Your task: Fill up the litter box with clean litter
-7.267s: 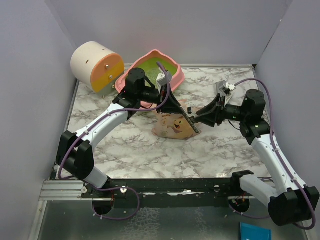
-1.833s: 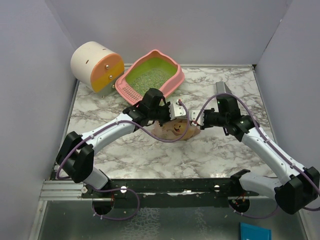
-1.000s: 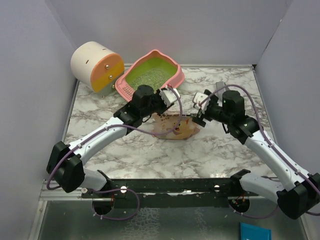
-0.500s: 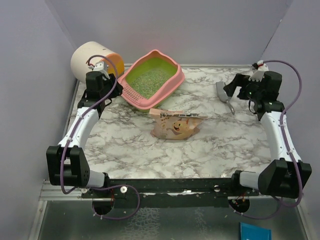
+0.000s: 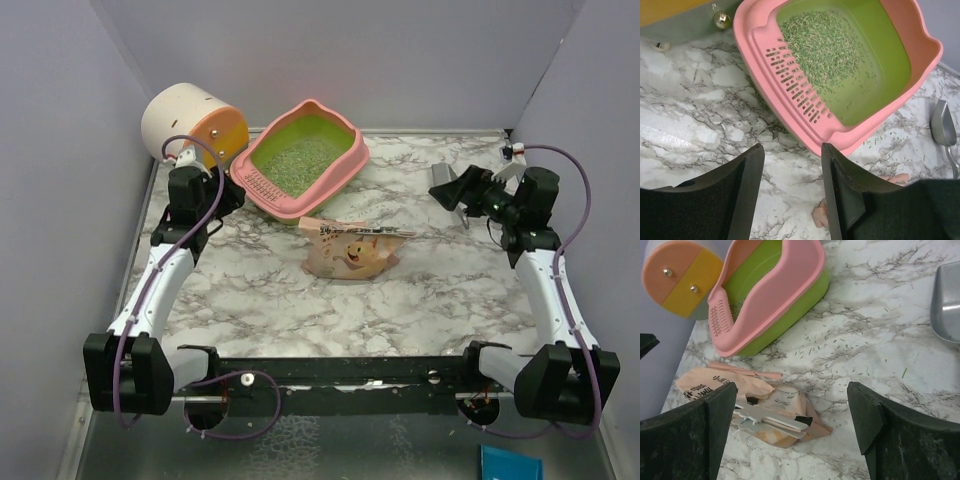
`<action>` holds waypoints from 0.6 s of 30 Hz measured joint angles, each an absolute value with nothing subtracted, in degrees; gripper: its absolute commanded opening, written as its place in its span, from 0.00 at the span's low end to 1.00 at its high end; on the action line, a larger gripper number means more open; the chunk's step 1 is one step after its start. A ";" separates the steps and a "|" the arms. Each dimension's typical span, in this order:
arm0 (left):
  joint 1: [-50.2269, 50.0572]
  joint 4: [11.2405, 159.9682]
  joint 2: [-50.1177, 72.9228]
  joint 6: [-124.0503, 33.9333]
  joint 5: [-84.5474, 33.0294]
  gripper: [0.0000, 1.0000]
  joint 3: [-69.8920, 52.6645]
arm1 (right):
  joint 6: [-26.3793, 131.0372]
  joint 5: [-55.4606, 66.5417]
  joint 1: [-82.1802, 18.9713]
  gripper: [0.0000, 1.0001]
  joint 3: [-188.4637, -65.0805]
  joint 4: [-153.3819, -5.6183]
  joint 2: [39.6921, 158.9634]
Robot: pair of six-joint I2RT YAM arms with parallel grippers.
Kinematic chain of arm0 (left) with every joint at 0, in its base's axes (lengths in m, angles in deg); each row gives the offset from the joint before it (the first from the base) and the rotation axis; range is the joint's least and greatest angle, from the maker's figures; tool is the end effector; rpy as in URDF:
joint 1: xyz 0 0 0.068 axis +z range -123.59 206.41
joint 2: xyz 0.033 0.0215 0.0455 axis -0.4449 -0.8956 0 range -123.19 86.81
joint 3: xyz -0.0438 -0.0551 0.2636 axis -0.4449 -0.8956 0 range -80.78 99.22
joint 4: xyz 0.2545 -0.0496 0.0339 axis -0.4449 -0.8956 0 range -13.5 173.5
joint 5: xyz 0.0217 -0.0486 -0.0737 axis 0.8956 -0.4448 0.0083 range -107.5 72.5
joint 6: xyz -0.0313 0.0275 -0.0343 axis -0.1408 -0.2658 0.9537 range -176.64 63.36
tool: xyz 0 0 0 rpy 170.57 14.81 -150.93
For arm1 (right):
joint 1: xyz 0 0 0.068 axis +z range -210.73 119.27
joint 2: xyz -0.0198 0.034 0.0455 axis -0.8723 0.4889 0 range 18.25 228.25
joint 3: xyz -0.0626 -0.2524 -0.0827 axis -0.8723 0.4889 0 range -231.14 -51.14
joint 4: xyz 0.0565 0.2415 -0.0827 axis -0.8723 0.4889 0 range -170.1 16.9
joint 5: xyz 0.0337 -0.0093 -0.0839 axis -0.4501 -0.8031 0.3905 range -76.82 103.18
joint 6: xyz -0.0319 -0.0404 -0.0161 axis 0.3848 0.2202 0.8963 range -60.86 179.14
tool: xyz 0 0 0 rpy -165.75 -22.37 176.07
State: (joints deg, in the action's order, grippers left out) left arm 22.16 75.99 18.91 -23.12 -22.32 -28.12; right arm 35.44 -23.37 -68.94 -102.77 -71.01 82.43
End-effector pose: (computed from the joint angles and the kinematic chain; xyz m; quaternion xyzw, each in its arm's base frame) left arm 0.2728 -0.0233 0.3091 -0.1876 0.8108 -0.2123 0.5121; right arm 0.2529 -0.0152 0.3186 0.0465 0.8037 0.3289 0.4936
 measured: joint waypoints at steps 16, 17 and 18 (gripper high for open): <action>22.16 79.29 24.77 -23.99 -19.48 0.51 -33.71 | 33.69 -24.90 -68.94 0.89 -98.38 -71.80 78.54; 22.16 79.42 24.92 -23.99 -19.34 0.50 -34.04 | 33.45 -24.90 -68.94 0.89 -97.90 -72.24 77.71; 22.16 79.53 25.03 -23.97 -19.26 0.47 -34.37 | 33.30 -24.90 -68.94 0.89 -97.51 -72.52 77.16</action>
State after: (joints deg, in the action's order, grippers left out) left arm 22.16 79.53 25.03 -23.97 -19.26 -34.37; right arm 33.30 -24.90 -68.94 -97.51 -72.52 77.16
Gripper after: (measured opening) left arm 0.514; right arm 0.895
